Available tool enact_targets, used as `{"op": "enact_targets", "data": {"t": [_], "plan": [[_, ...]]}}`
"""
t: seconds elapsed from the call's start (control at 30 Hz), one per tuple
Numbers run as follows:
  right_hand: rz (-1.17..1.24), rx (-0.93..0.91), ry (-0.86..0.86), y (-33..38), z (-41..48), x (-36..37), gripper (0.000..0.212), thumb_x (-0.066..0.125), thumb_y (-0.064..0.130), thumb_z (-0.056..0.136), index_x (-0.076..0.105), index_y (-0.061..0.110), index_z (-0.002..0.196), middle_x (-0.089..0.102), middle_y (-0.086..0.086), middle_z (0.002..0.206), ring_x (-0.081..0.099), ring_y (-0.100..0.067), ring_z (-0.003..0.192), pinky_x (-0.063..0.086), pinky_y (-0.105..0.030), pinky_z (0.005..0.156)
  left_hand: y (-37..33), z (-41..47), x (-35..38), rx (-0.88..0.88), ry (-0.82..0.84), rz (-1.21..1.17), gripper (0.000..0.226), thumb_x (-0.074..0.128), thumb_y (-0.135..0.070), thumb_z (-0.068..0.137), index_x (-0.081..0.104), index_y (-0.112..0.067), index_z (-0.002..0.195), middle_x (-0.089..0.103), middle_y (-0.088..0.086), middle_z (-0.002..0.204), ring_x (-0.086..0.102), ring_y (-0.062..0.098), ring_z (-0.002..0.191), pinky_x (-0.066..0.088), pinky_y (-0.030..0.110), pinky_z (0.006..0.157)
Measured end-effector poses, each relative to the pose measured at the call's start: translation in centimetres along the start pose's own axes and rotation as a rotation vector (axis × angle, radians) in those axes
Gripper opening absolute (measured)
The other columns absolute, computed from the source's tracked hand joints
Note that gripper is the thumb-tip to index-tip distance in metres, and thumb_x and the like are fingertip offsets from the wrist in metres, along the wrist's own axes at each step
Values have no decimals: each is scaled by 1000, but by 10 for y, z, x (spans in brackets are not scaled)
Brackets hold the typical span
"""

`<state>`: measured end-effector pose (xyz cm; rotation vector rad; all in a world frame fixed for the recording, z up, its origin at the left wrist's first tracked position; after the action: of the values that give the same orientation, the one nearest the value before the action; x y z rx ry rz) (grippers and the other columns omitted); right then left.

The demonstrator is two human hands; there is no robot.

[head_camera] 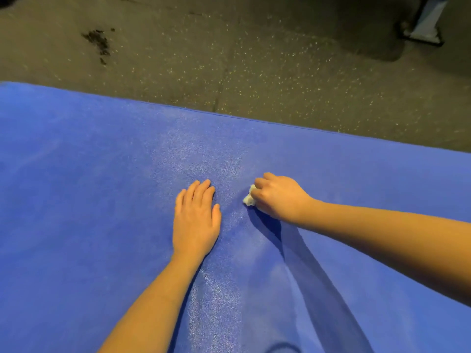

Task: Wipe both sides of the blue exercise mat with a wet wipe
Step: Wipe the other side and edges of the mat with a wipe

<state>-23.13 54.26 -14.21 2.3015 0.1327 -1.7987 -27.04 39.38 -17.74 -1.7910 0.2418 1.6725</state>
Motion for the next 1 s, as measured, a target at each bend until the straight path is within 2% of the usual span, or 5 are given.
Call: {"op": "enact_targets", "data": {"t": [0.3, 0.47, 0.7, 0.87, 1.0], "plan": [[202, 3, 84, 9, 20, 12, 19, 49, 15, 95, 63, 6, 104, 53, -16, 106, 58, -40, 84, 49, -45, 71, 4, 1, 3, 4, -45, 3, 42, 39, -27, 89, 64, -6, 116, 60, 8, 130, 52, 31, 123, 32, 46, 105], [182, 456, -122, -79, 47, -10, 16, 51, 10, 92, 62, -2, 90, 51, -19, 97, 57, -40, 83, 45, -39, 68, 8, 29, -14, -117, -167, -112, 35, 36, -27, 85, 64, -11, 99, 64, 3, 107, 57, 28, 101, 34, 39, 91], [364, -104, -196, -8, 43, -8, 9, 62, 12, 81, 70, 13, 84, 63, -11, 90, 62, -31, 80, 51, -33, 57, 16, 56, -2, -181, -223, -6, 40, 38, -24, 90, 59, -6, 119, 57, 11, 131, 46, 33, 128, 29, 45, 108], [112, 518, -267, -109, 64, -10, 18, 52, 14, 93, 67, 5, 95, 58, -15, 106, 51, -35, 98, 42, -35, 66, 16, 52, -2, -180, -223, -7, 39, 41, -23, 91, 59, -5, 121, 56, 12, 133, 45, 33, 130, 31, 49, 109], [355, 85, -344, -58, 49, -10, 13, 60, 12, 88, 73, 11, 90, 62, -7, 95, 56, -24, 91, 43, -26, 68, 15, 52, -2, -184, -221, -6, 43, 37, -26, 91, 60, -5, 122, 56, 11, 133, 44, 32, 130, 29, 47, 110]]}}
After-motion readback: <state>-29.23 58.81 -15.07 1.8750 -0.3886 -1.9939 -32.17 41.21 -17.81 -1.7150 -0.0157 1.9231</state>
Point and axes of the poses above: each hand's wrist, its own z-axis towards the middle knuckle, its own x-axis out of the palm, y = z × x, the point moved 7 cm from there along z, towards the middle knuckle
